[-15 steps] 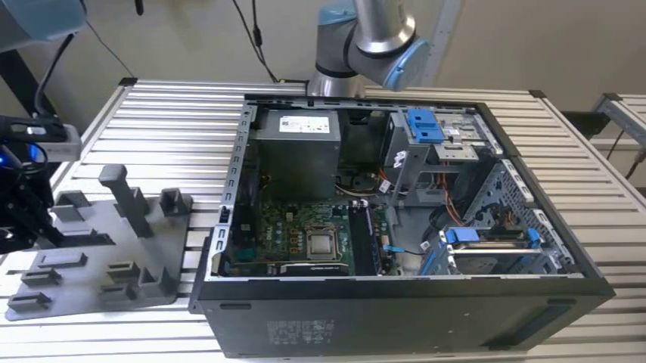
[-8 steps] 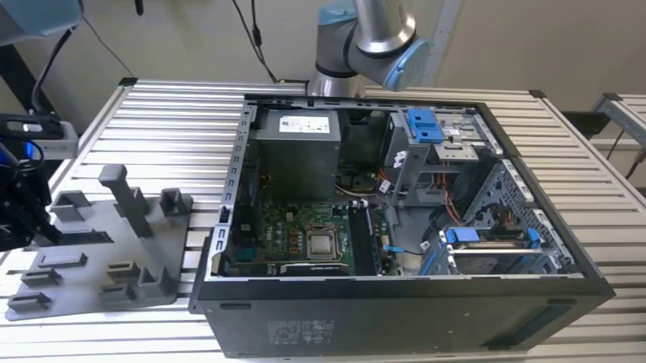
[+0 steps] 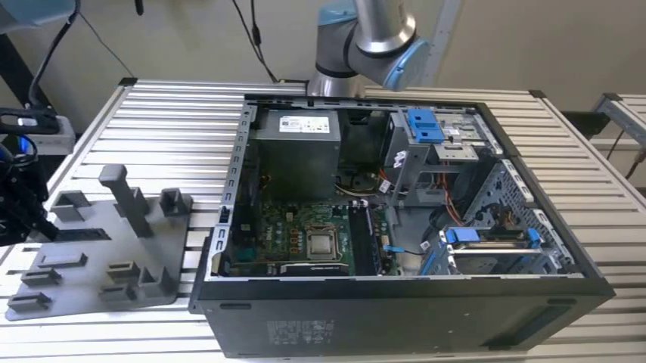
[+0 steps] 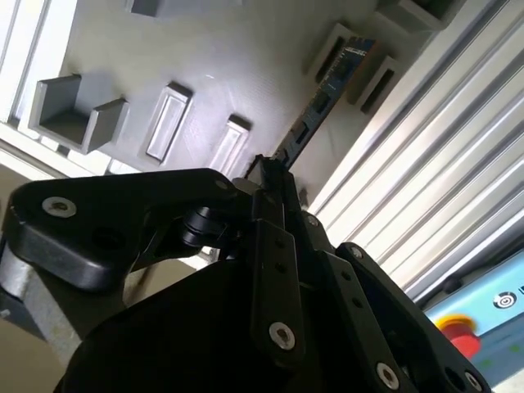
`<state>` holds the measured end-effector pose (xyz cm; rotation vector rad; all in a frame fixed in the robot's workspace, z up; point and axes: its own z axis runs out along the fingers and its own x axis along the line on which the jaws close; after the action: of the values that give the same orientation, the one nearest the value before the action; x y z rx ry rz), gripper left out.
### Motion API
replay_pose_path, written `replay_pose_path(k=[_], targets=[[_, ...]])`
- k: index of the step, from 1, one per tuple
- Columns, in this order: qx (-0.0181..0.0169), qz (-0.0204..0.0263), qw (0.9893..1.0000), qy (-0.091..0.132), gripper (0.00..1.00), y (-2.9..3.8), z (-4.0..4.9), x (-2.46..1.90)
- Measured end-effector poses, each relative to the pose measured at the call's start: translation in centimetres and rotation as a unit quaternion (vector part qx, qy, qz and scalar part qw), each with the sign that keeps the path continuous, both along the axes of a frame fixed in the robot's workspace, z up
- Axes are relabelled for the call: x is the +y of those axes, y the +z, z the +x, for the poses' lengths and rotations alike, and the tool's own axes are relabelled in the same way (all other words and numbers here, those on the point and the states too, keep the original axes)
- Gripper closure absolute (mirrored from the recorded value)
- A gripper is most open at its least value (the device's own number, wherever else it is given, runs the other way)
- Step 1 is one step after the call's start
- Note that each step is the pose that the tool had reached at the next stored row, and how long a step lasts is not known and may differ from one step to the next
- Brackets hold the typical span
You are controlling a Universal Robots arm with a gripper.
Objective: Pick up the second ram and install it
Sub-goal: 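Pick up the second ram and move it above second insertion slot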
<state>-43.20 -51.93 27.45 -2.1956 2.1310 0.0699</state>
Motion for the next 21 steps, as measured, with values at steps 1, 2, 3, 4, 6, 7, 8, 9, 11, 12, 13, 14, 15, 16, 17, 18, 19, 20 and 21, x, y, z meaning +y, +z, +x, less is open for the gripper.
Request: replay_pose_path(k=[1,2,3,4,6,7,8,9,11,12,13,14,15,16,17,18,19,20,21], targets=[[0.0001,0.0005,1.0000,-0.002,0.85,0.15,0.00,-0.01],[0.0000,0.0010,1.0000,-0.003,0.85,0.32,0.00,-0.02],[0.0001,0.0018,1.0000,-0.005,0.85,0.48,0.00,-0.03],[0.0001,0.0029,1.0000,-0.006,0.85,0.65,-0.01,-0.04],[0.0000,0.0059,0.9999,-0.009,0.85,0.93,-0.01,-0.05],[0.0000,0.0077,0.9999,-0.010,0.85,1.06,-0.02,-0.05],[0.0000,0.0093,0.9999,-0.012,0.85,1.19,-0.02,-0.06],[0.0001,0.0109,0.9999,-0.013,0.85,1.32,-0.02,-0.07],[0.0000,0.0139,0.9998,-0.015,0.85,1.58,-0.04,-0.08],[0.0000,0.0155,0.9997,-0.016,0.85,1.72,-0.04,-0.10],[0.0001,0.0170,0.9997,-0.017,0.85,1.87,-0.05,-0.11],[0.0001,0.0185,0.9997,-0.018,0.85,2.01,-0.06,-0.11],[0.0001,0.0199,0.9996,-0.019,0.85,2.16,-0.07,-0.12],[0.0001,0.0212,0.9996,-0.020,0.85,2.30,-0.08,-0.12],[0.0001,0.0223,0.9995,-0.021,0.85,2.44,-0.10,-0.13],[0.0001,0.0235,0.9995,-0.021,0.85,2.60,-0.12,-0.13],[0.0002,0.0246,0.9995,-0.022,0.85,2.76,-0.13,-0.14],[0.0002,0.0257,0.9994,-0.022,0.85,2.91,-0.15,-0.14],[0.0001,0.0267,0.9994,-0.023,0.85,3.05,-0.17,-0.15]])
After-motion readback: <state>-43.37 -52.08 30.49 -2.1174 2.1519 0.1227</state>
